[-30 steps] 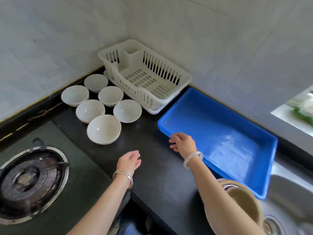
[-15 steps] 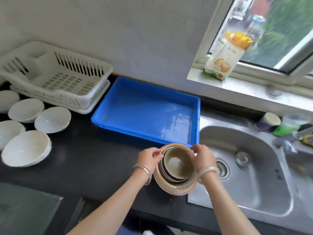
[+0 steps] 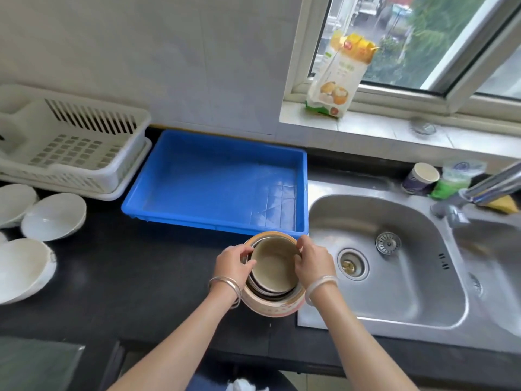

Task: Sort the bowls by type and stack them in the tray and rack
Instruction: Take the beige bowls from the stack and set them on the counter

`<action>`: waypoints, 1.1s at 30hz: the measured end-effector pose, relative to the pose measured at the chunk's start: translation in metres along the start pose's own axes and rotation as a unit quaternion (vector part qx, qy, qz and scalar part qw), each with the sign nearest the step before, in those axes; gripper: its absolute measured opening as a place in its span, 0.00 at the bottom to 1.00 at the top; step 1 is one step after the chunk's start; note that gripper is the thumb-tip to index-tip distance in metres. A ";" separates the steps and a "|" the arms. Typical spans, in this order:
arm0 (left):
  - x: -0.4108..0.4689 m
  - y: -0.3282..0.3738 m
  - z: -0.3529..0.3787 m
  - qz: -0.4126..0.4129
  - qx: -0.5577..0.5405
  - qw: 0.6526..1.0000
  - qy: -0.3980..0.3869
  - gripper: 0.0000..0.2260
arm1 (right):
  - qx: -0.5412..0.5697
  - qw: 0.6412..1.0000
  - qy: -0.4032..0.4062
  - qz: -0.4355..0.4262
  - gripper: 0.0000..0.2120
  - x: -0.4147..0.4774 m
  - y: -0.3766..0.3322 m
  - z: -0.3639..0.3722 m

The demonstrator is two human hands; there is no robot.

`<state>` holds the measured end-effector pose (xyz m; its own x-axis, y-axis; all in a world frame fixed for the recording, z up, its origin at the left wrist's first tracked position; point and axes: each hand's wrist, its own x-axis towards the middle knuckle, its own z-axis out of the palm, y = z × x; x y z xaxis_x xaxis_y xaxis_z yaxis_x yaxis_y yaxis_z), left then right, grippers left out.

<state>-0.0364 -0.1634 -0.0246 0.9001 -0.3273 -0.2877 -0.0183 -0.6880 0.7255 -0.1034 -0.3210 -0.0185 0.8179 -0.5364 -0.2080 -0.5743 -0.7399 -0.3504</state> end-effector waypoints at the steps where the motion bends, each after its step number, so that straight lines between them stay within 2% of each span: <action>1: 0.000 0.000 0.001 -0.001 0.002 1.000 0.000 0.13 | -0.004 1.000 -0.003 -0.001 0.07 0.000 0.000 0.000; 4: 0.001 -0.001 0.002 -0.003 0.011 1.000 0.000 0.11 | -0.012 1.000 -0.002 -0.005 0.04 -0.003 -0.001 -0.001; 6: 0.002 -0.003 0.002 -0.002 0.016 1.000 -0.001 0.10 | -0.013 1.000 0.012 -0.010 0.05 -0.005 -0.001 -0.002; 9: 0.002 -0.006 0.002 0.002 0.013 1.000 -0.006 0.09 | 0.003 0.999 0.036 -0.013 0.03 -0.005 -0.001 -0.003; 15: 0.002 -0.007 0.000 -0.004 -0.036 0.999 -0.024 0.10 | -0.015 1.000 0.006 0.006 0.04 -0.003 0.004 -0.007; 20: 0.005 -0.006 0.000 -0.006 -0.034 0.999 -0.027 0.09 | 0.000 0.999 0.024 -0.036 0.03 -0.004 0.004 -0.015; 23: 0.006 -0.004 0.000 -0.004 -0.029 0.999 -0.033 0.07 | 0.026 0.999 0.015 -0.045 0.07 -0.004 0.007 -0.019; 28: 0.005 -0.002 -0.002 -0.004 -0.026 0.999 -0.040 0.06 | 0.073 0.997 0.011 -0.027 0.08 -0.005 0.013 -0.024; 33: 0.003 0.005 0.002 0.005 0.016 1.000 -0.011 0.03 | 0.149 0.988 0.039 0.023 0.07 -0.002 0.021 -0.033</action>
<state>-0.0344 -0.1695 -0.0232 0.8898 -0.3486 -0.2944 -0.0416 -0.7045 0.7085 -0.1183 -0.3488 0.0044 0.7790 -0.6054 -0.1633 -0.5661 -0.5671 -0.5982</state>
